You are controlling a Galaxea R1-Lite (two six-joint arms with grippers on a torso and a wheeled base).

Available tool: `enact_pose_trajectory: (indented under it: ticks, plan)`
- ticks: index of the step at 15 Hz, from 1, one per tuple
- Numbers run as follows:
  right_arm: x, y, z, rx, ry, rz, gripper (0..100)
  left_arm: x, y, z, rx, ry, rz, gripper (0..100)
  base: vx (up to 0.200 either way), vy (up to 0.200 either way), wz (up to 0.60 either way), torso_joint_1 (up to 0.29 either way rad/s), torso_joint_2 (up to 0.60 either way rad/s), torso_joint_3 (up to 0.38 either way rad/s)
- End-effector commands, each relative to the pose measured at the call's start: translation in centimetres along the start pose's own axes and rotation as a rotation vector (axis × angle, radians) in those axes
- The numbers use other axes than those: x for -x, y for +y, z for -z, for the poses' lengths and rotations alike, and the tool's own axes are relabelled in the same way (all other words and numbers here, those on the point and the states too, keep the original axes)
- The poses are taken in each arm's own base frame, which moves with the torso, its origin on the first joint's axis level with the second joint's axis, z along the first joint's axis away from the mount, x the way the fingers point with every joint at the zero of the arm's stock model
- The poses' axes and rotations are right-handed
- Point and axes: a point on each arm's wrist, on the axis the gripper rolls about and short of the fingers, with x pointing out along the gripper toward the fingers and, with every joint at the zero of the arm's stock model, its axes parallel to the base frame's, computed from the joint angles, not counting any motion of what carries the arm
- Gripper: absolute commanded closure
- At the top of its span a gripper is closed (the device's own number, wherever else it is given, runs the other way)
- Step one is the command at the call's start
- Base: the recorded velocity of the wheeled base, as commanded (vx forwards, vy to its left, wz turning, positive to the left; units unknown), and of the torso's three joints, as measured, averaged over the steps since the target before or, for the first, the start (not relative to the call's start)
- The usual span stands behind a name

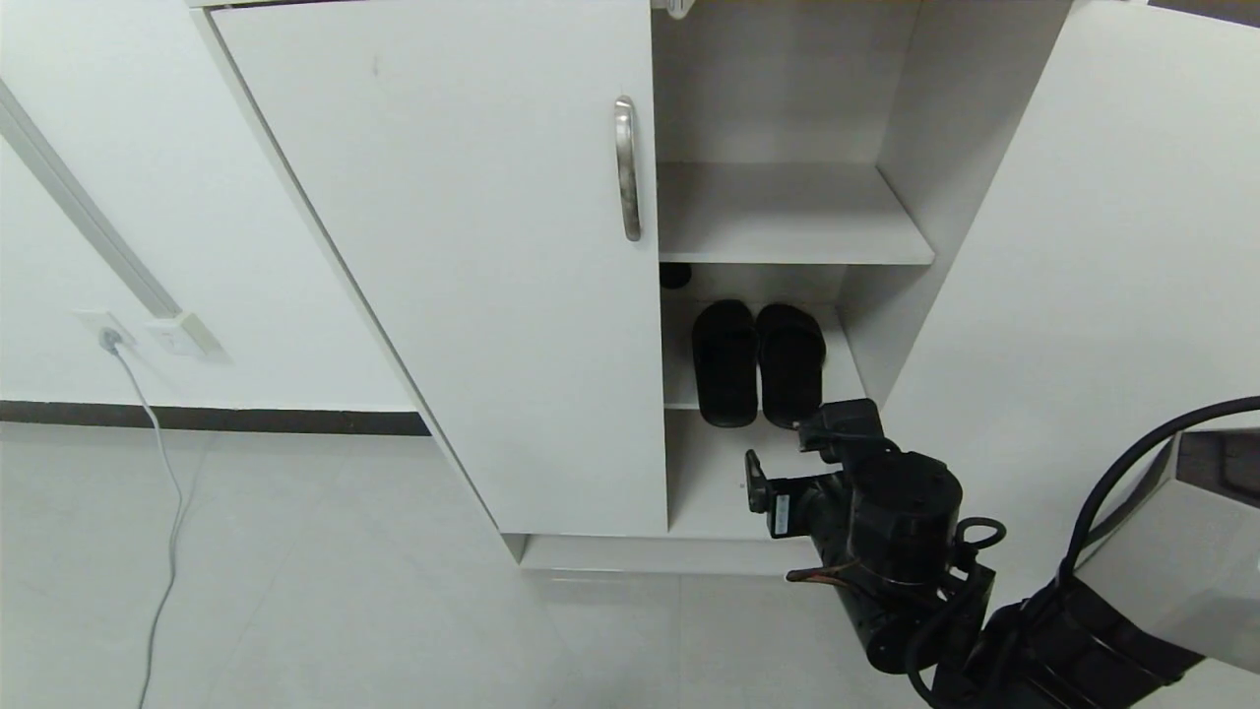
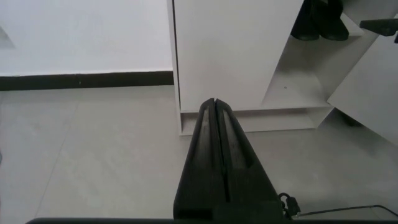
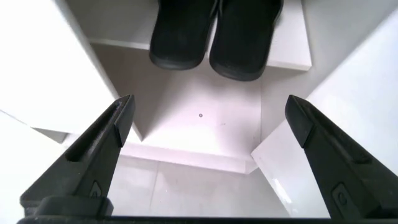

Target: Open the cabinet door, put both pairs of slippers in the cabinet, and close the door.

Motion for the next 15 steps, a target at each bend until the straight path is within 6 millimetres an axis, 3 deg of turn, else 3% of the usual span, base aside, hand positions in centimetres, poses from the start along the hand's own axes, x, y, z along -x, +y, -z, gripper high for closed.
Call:
enact_pose_trajectory:
  ticks: [1,15]
  plan:
    - [0.04,-0.05,0.32,0.007,0.008,0.000,0,-0.01,0.00,0.00,-0.003,0.001,0.001,100,0.000,0.000,0.00,0.000,0.00,0.000]
    - [0.24,-0.36,0.29,0.015,-0.010,0.005,0,-0.01,0.00,0.00,-0.003,0.001,0.002,100,0.000,0.000,0.00,0.000,0.00,0.020]
